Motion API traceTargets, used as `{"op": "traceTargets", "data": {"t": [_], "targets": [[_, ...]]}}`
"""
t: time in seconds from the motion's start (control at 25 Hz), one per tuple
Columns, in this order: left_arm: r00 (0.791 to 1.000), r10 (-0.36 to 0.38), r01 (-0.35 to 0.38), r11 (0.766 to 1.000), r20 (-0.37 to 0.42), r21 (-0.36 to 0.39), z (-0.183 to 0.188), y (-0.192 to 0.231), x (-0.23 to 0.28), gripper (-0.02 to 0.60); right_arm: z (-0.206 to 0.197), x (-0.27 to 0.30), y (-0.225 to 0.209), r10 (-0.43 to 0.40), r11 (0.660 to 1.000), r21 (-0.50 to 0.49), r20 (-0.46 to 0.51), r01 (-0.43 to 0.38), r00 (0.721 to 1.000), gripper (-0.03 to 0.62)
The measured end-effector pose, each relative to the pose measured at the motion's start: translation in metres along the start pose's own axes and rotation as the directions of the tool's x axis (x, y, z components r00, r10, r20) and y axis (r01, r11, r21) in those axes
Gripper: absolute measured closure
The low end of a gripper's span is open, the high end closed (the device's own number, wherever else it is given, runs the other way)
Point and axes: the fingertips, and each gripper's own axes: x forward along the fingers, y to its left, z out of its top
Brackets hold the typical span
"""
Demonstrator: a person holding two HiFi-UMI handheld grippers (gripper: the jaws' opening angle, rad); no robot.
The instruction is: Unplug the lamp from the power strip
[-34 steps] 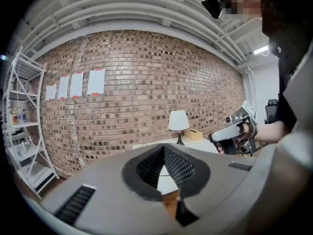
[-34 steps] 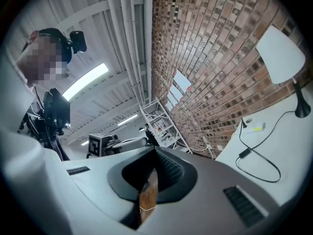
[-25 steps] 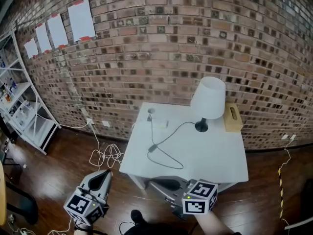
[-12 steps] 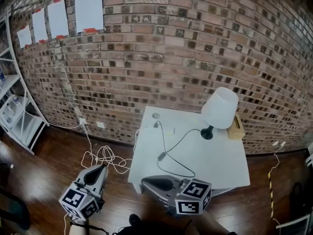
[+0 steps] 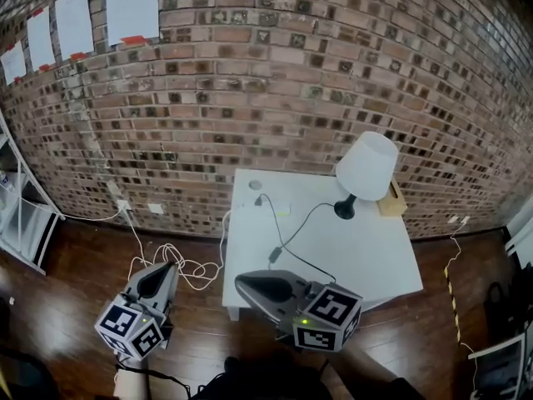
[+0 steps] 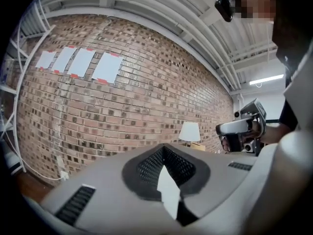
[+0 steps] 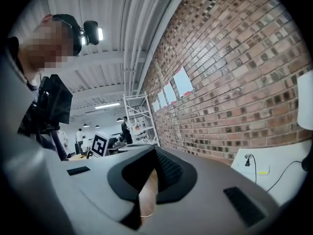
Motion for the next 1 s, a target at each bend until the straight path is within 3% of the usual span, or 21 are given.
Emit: {"op": "traceTargets", "data": {"t": [0.24, 0.64, 0.8, 1.0], "targets": [[1.0, -0.021, 0.021, 0.999, -0.005, 0.047, 0.006, -0.002, 0.003, 0.584, 0.006, 0.01, 0.009, 0.03, 1.0, -0.008, 0.005, -0.03, 1.0, 0.592], [0.999, 0.026, -0.024, 0.998, -0.021, 0.063, 0.004, 0.004, 0.004, 0.583, 0.003, 0.023, 0.002, 0.093, 0.995, -0.043, 0.042, -0.091, 0.995, 0.592], [0.998, 0.031, -0.028, 0.998, -0.048, 0.062, 0.005, 0.003, 0.024, 0.584, -0.003, 0.029, -0.016, 0.108, 0.992, -0.062, -0.002, -0.108, 0.994, 0.592], [0.994, 0.045, -0.033, 0.993, -0.097, 0.115, 0.0, 0.004, 0.063, 0.583, -0.015, 0.026, -0.061, 0.057, 0.991, -0.117, -0.069, -0.065, 0.996, 0.592]]}}
